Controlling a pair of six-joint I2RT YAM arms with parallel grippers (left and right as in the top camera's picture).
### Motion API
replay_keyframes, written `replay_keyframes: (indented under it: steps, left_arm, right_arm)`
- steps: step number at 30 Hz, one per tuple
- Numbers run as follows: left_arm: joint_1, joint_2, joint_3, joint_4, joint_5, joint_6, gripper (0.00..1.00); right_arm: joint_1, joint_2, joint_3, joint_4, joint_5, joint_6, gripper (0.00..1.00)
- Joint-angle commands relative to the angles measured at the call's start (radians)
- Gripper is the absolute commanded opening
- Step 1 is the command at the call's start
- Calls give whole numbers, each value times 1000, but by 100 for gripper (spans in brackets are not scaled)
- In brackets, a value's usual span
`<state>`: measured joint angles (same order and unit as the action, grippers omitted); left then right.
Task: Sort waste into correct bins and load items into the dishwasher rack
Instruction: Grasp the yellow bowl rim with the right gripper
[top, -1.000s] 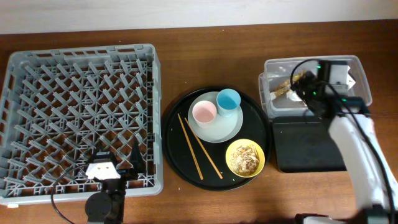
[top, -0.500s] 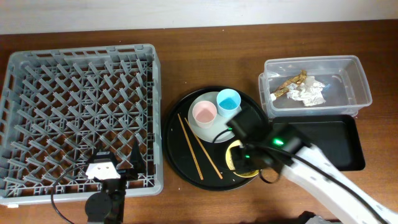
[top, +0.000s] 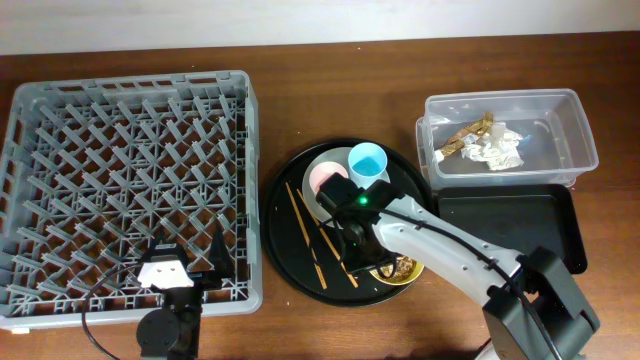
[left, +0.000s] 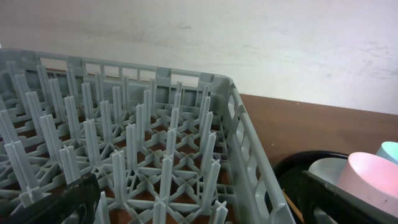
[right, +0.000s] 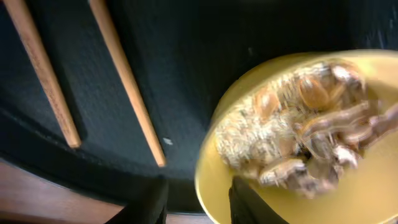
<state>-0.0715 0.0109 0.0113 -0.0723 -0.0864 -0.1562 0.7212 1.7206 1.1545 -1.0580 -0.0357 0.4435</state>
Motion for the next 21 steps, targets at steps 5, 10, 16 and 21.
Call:
replay_keyframes:
  steps: [5,10,16,21]
  left_arm:
    - [4,-4,-1,-5,-1,16,99]
    - [4,-4,-1,-5,-1,16,99]
    - [4,-4,-1,-5,-1,16,99]
    - [4,-4,-1,-5,-1,16,99]
  right_arm:
    - [8,5,-55,37,21,-2,29]
    - [8,5,-66,55,21,-2,28]
    - [8,5,-111,125,21,-2,23]
    - [5,4,-106,132,21,-2,4]
